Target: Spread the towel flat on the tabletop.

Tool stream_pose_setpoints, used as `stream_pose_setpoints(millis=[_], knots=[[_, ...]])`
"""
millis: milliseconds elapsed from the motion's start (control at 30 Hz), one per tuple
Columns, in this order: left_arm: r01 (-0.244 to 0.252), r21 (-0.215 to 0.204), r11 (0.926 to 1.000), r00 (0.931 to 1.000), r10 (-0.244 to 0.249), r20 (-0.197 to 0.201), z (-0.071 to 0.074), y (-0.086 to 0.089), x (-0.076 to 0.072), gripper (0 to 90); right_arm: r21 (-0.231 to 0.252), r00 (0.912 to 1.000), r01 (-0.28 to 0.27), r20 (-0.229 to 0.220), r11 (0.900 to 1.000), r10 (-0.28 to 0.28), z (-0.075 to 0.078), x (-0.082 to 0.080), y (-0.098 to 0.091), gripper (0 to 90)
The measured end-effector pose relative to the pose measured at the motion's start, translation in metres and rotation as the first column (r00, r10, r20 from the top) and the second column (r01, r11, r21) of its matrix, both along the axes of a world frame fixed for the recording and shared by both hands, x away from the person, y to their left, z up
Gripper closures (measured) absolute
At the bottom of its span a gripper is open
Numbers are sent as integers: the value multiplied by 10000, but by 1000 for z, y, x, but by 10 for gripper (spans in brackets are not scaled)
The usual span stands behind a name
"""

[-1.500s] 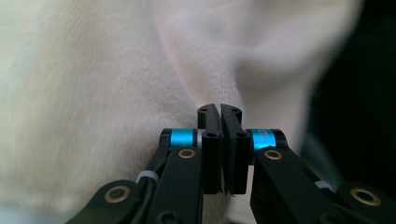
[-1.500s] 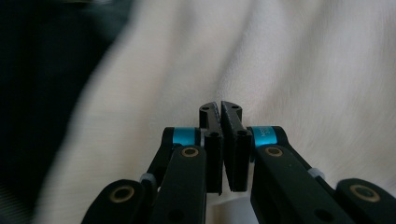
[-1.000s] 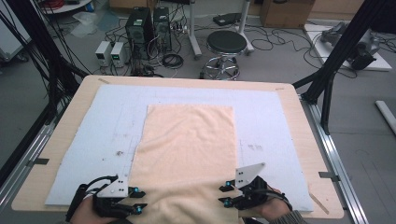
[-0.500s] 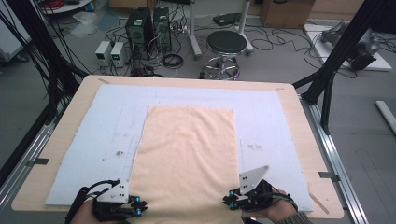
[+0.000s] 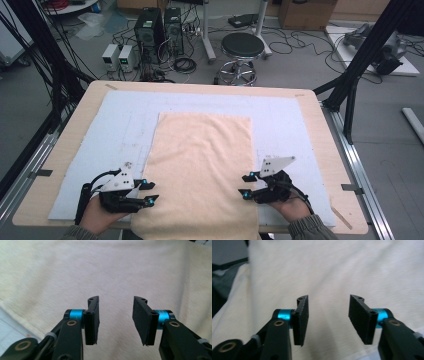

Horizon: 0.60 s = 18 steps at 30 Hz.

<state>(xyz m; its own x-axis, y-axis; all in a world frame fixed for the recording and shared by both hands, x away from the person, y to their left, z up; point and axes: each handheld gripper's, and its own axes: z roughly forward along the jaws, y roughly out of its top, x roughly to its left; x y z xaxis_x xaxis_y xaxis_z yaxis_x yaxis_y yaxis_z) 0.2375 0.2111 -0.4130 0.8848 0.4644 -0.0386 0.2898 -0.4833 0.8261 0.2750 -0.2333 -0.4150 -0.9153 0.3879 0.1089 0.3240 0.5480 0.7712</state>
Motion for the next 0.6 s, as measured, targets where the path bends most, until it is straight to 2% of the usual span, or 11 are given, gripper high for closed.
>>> stream_pose_setpoints(millis=[167, 300, 367, 433, 533, 600], knots=[[-477, -316, 9984, 9987, 482, 164, 9, -1, 16, 463, 91, 9972, 733, 170, 9973, -735, 2, 20, -1, 400], [-954, -379, 9947, 9954, 957, 63, 13, -2, 28, 377, 127, 9927, 1170, 266, 9931, -1173, 5, 32, 0, 334], [-1286, -509, 9904, 9917, 1283, -99, 14, -1, 34, 325, 214, 9902, 1345, 352, 9907, -1352, 7, 39, 0, 302], [-1519, -429, 9875, 9884, 1514, -156, 13, 0, 38, 298, 277, 9889, 1439, 337, 9892, -1448, 10, 47, 1, 282], [-1827, -99, 9831, 9831, 1826, -101, 15, 2, 45, 268, 176, 9890, 1441, 324, 9894, -1446, 15, 56, 4, 244], [-2004, -109, 9796, 9797, 2004, -75, 19, 4, 51, 254, 85, 9883, 1487, 343, 9888, -1489, 18, 62, 6, 218]])
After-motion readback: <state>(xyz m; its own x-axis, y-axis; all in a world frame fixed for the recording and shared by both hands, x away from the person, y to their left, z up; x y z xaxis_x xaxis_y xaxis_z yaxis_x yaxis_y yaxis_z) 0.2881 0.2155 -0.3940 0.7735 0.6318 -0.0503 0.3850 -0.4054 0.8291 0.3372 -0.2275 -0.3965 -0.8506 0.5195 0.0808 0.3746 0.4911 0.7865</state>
